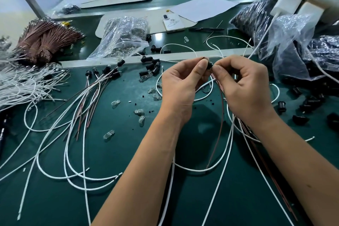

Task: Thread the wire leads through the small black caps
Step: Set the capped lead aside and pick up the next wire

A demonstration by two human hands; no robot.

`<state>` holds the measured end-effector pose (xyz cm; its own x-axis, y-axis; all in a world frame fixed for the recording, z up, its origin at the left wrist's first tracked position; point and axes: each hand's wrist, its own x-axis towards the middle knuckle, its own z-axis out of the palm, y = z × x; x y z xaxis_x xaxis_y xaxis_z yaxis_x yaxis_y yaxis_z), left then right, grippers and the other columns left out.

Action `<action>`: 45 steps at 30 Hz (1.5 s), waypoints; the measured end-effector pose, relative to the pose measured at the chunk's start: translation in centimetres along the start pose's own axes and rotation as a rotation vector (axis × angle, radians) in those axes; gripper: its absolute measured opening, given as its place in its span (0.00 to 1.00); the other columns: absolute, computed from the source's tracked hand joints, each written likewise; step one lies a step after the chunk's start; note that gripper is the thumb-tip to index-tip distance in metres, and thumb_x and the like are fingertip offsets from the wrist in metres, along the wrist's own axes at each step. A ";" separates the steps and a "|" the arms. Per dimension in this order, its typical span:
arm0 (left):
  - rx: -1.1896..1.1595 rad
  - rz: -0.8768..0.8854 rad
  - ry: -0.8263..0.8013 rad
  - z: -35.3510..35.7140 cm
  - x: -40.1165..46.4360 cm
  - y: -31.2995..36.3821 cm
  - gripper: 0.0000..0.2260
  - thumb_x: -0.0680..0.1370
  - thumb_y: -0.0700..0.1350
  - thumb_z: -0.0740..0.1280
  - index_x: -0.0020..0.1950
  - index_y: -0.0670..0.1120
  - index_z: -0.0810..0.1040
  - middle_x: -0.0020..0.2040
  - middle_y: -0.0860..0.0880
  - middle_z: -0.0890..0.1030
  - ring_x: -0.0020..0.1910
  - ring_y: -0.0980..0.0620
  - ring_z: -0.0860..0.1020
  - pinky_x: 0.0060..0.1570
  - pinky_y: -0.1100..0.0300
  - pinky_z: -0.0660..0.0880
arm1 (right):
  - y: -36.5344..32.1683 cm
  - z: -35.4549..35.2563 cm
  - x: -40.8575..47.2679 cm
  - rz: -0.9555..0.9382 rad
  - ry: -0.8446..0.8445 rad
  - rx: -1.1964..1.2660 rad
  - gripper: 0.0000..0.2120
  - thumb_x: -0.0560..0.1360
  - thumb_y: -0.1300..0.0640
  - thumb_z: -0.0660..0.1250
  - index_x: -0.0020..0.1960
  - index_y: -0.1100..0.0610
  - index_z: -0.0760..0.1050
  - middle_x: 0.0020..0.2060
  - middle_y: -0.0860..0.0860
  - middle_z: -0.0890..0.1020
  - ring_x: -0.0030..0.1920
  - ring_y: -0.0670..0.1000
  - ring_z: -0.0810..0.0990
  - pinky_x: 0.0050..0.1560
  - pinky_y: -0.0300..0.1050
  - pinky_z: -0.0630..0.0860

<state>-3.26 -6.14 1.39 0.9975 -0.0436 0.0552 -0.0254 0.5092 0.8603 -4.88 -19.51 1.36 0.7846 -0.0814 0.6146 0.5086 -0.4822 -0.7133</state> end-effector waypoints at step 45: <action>0.240 0.310 -0.123 -1.3 0.9 0.4 0.08 0.70 0.32 0.77 0.47 0.38 0.85 0.42 0.45 0.86 0.41 0.51 0.84 0.48 0.58 0.80 | 1.0 -0.6 0.6 0.001 -0.059 0.213 0.04 0.79 0.58 0.74 0.50 0.50 0.83 0.40 0.48 0.85 0.39 0.56 0.82 0.38 0.43 0.81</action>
<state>-2.27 -4.87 1.12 0.9251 -0.0294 0.3785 -0.3530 0.2999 0.8862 -4.11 -20.55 1.14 0.8014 -0.0282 0.5974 0.5662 -0.2860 -0.7731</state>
